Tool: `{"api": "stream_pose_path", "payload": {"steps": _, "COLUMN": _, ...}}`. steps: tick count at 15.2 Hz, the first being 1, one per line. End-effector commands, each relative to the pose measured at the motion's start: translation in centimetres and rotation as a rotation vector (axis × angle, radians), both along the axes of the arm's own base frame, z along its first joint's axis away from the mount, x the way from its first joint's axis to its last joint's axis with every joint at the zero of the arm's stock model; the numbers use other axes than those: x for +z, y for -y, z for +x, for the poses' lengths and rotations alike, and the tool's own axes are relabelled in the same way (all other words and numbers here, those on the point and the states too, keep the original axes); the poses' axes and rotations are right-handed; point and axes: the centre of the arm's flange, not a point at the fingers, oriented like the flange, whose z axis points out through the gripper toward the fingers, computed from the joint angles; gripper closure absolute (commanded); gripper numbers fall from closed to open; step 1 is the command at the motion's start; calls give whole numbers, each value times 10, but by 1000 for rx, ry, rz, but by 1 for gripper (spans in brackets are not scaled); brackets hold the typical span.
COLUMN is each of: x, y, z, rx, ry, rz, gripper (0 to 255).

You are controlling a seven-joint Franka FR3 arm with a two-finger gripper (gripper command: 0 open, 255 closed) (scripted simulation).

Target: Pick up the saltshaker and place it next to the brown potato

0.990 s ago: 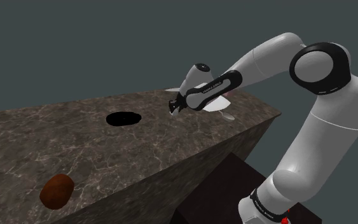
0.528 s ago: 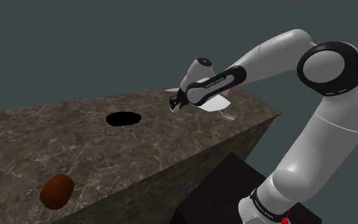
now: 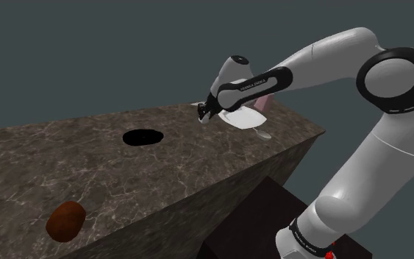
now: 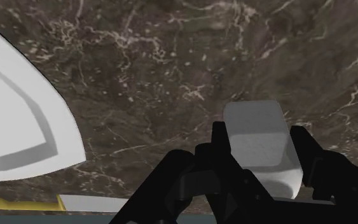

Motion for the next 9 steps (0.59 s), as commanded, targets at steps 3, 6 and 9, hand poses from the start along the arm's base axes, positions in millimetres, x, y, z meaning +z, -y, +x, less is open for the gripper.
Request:
{"api": "stream_pose_path", "payload": {"steps": 3, "x": 22, "y": 0, "z": -1, "rx": 0, "ry": 0, "rz": 0, "gripper": 255}}
{"api": "stream_pose_path", "payload": {"steps": 6, "x": 37, "y": 0, "z": -1, "rx": 0, "ry": 0, "rz": 0, "gripper": 255}}
{"api": "stream_pose_path", "payload": {"steps": 9, "x": 53, "y": 0, "z": -1, "rx": 0, "ry": 0, "rz": 0, "gripper": 255}}
